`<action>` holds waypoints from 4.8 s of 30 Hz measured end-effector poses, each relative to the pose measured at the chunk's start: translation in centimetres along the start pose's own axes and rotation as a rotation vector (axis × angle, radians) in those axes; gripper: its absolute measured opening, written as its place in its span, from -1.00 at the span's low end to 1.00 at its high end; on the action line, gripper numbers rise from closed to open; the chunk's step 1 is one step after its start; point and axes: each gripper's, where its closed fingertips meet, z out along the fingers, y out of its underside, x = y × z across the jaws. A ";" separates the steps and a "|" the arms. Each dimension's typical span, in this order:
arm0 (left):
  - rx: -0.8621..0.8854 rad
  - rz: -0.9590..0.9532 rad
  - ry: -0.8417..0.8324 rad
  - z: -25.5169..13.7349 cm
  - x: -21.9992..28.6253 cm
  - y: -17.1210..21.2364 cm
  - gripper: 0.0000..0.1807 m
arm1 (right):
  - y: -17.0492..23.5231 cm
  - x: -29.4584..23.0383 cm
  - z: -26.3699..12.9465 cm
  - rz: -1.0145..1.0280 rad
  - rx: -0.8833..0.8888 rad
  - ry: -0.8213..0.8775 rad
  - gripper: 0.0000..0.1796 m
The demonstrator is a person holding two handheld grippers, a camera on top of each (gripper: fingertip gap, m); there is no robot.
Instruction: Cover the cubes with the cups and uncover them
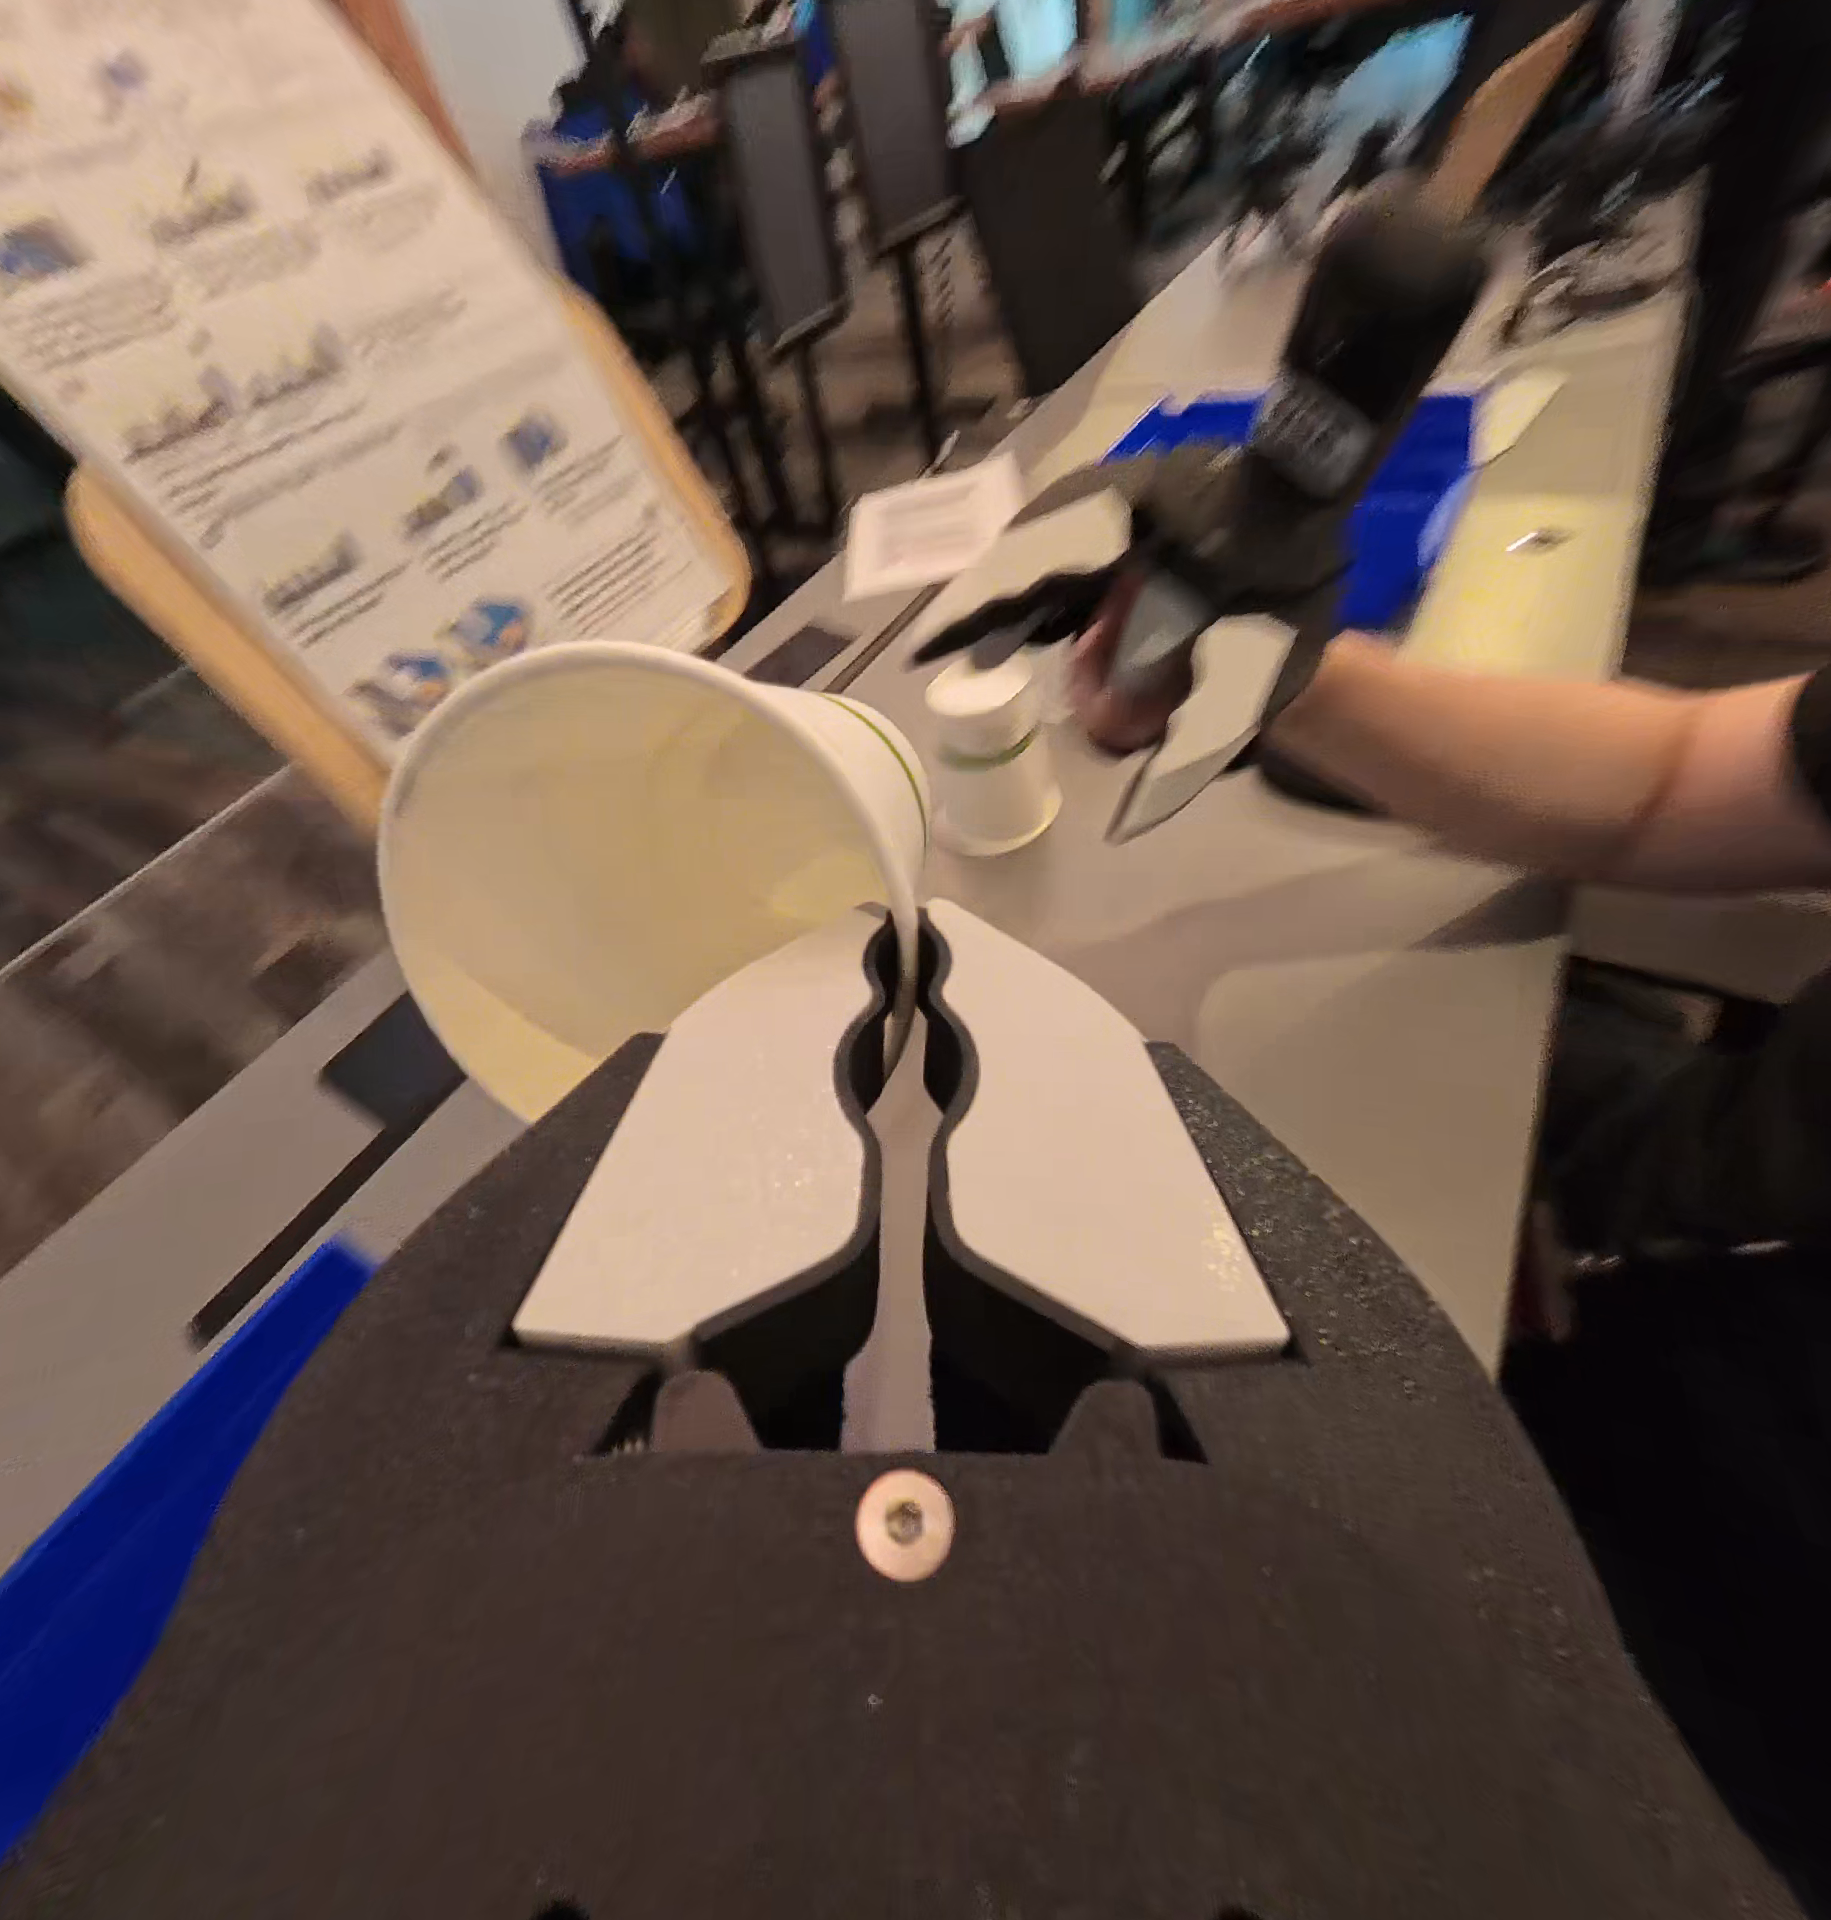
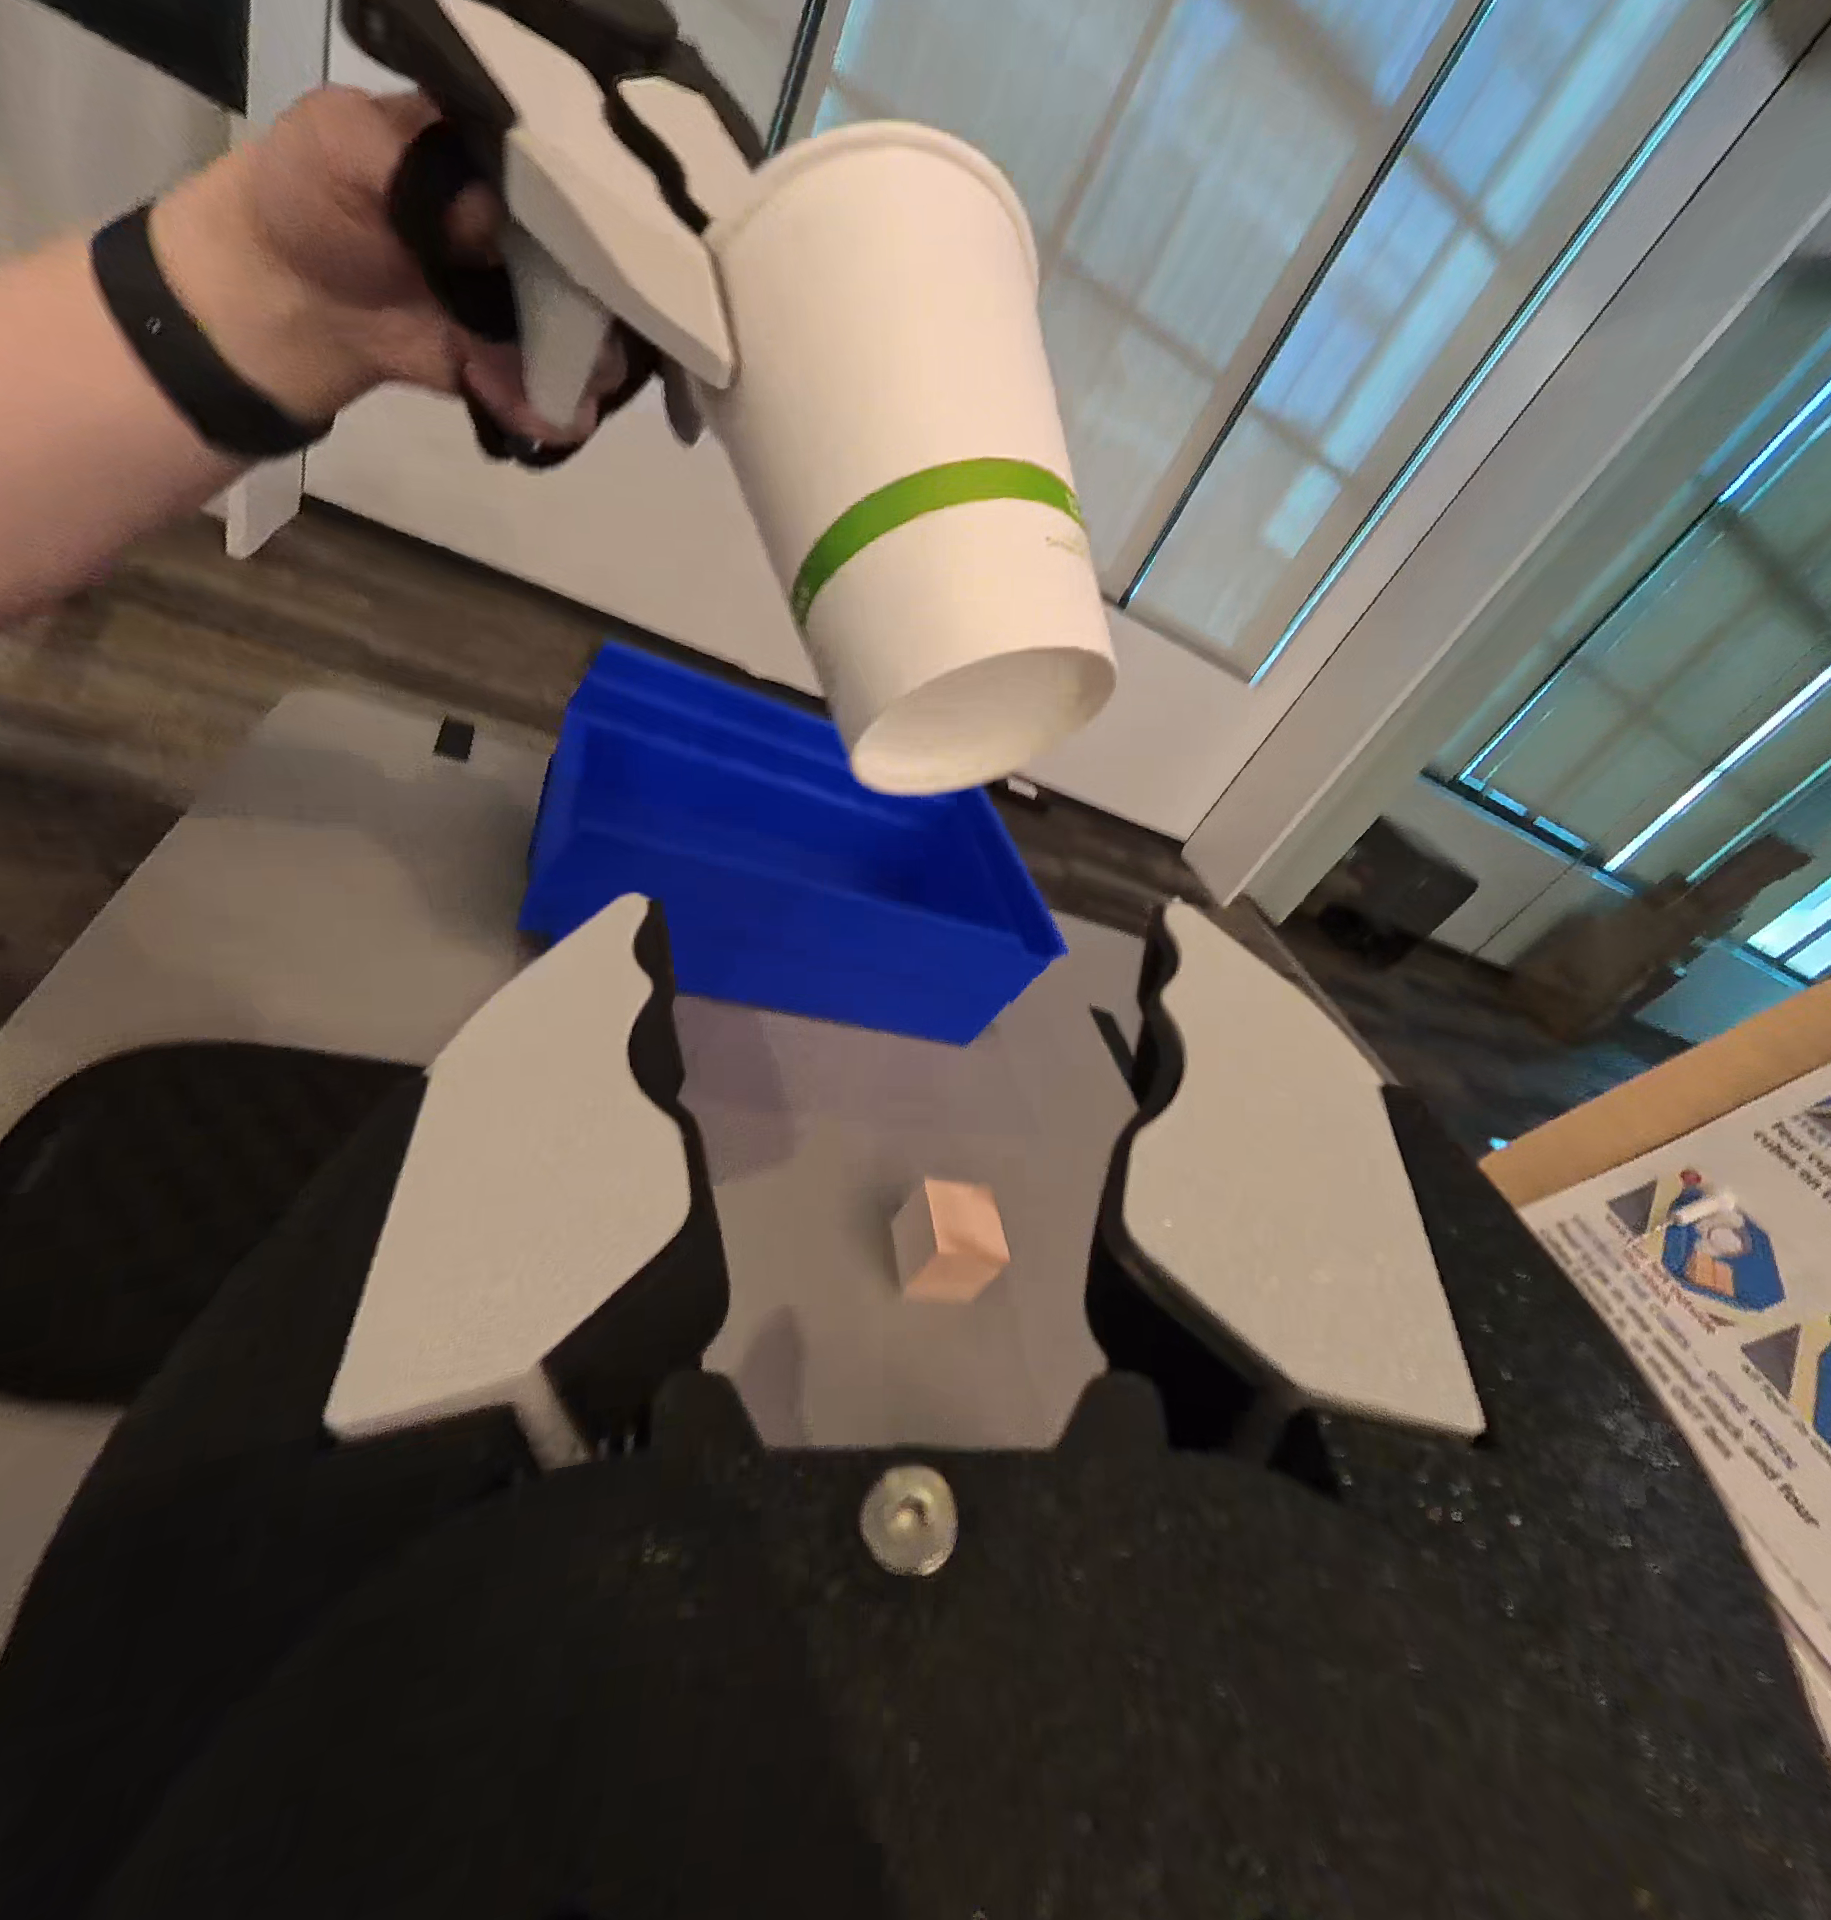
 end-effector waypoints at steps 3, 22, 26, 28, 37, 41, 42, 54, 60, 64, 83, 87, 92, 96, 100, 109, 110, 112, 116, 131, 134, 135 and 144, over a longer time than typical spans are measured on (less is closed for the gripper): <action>0.108 -0.047 0.144 1.3 3.3 -1.7 -0.99 | -1.4 -0.4 0.0 -0.012 0.070 0.019 -0.03; 0.167 -0.176 0.317 4.6 5.9 -0.3 -0.97 | -2.2 -1.6 -2.5 -0.014 0.131 -0.009 -0.17; 0.127 -0.191 0.205 4.2 4.4 1.6 -0.69 | -0.6 -1.2 -2.5 -0.024 0.022 -0.004 -0.17; 0.113 -0.199 0.116 3.4 3.3 2.9 -0.65 | 0.5 -0.7 -2.4 -0.045 -0.069 -0.014 -0.17; -0.015 -0.217 -0.254 -0.6 1.2 10.0 -0.71 | 6.5 3.6 2.3 -0.212 -0.823 -0.289 -0.17; 0.010 -0.257 -0.277 -1.4 1.8 11.1 -0.72 | 9.8 5.3 5.4 -0.283 -1.107 -0.419 -0.17; 0.023 -0.271 -0.270 -1.6 2.0 11.1 -0.72 | 10.9 5.5 6.2 -0.287 -1.161 -0.447 -0.17; 0.053 -0.308 -0.249 -3.7 3.1 12.5 -0.78 | 18.2 4.9 10.9 -0.207 -1.421 -0.629 -0.17; 0.045 -0.322 -0.237 -3.4 3.0 13.2 -0.79 | 19.7 4.6 11.1 -0.169 -1.463 -0.659 -0.16; 0.035 -0.328 -0.235 -3.2 2.8 13.6 -0.79 | 20.2 4.4 11.3 -0.179 -1.470 -0.667 -0.16; 0.024 -0.345 -0.196 -1.5 2.8 12.4 -0.74 | 18.3 4.7 11.9 -0.180 -1.291 -0.577 -0.01; 0.033 -0.352 -0.182 -0.2 2.5 11.8 -0.68 | 14.7 5.9 10.8 -0.178 -1.131 -0.485 0.01; 0.039 -0.351 -0.133 2.8 2.7 10.6 -0.59 | 9.2 6.7 6.0 -0.199 -0.869 -0.311 0.01; 0.034 -0.303 -0.074 6.4 3.5 9.5 -0.50 | 5.8 6.3 -1.7 -0.174 -0.645 -0.101 -0.05; -0.003 -0.236 0.041 10.9 5.3 7.9 -0.42 | 4.9 5.1 -12.5 -0.070 -0.489 0.140 -0.13; -0.227 0.068 0.215 26.0 8.3 2.7 -0.23 | 9.2 1.7 -33.1 0.175 -0.461 0.613 -0.13; -0.266 0.115 0.232 28.2 8.6 2.2 -0.18 | 9.4 1.3 -34.1 0.188 -0.454 0.633 -0.13; -0.348 0.194 0.278 32.9 9.2 1.5 -0.06 | 9.8 0.5 -35.7 0.214 -0.438 0.662 -0.13; -0.473 0.331 0.310 41.9 8.9 0.9 0.02 | 10.4 -0.8 -38.0 0.246 -0.425 0.702 -0.13; -0.794 0.389 0.535 54.9 11.4 6.1 0.06 | 16.1 -3.5 -42.4 0.368 -0.508 0.726 -0.09; -0.823 0.412 0.537 55.5 11.7 6.8 0.00 | 16.7 -3.4 -42.5 0.376 -0.507 0.725 -0.09; -0.837 0.419 0.534 55.6 11.7 7.0 -0.02 | 16.8 -3.4 -42.5 0.380 -0.504 0.723 -0.10; -0.845 0.422 0.526 55.8 11.4 6.9 -0.11 | 16.9 -3.7 -43.0 0.400 -0.471 0.722 -0.11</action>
